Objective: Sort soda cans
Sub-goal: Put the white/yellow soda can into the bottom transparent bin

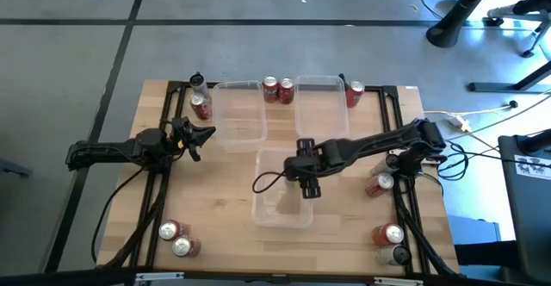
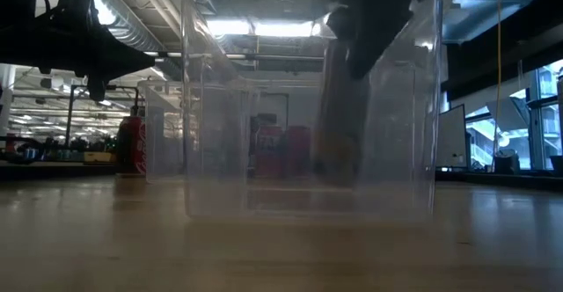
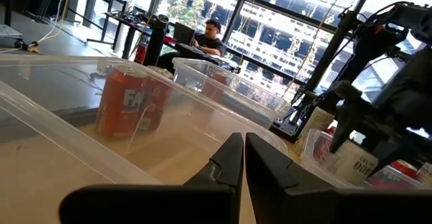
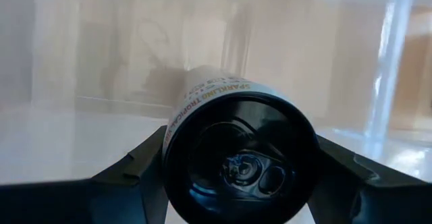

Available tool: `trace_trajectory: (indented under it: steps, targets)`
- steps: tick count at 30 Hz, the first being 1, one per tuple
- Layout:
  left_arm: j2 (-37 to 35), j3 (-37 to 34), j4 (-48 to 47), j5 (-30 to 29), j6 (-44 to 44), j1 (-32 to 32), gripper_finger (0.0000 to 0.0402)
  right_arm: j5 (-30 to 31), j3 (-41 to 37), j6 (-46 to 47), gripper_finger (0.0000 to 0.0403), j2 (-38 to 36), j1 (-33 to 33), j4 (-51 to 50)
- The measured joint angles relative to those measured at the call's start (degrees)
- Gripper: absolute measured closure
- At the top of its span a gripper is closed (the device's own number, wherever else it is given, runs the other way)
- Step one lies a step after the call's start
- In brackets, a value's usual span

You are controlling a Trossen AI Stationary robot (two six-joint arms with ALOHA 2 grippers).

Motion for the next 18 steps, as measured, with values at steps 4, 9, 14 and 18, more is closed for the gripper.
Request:
trace_trajectory:
  steps: [4,9,14,18]
  targets:
    - [0.0,0.0,0.0,0.0,0.0,0.0,0.0391,0.2,0.3,0.0,0.0155,1.2,0.0,-0.1]
    - [0.0,0.0,0.0,0.0,-0.4,0.0,0.0391,0.3,0.3,0.0,0.0132,1.4,0.0,-0.2]
    - [0.0,0.0,0.0,0.0,-0.4,0.0,0.0391,0.5,0.1,-0.1,0.0091,1.4,0.0,-0.2]
    - [0.0,0.0,0.0,0.0,-0.4,0.0,0.0391,1.0,-0.1,-0.2,0.0070,1.6,0.0,-0.8]
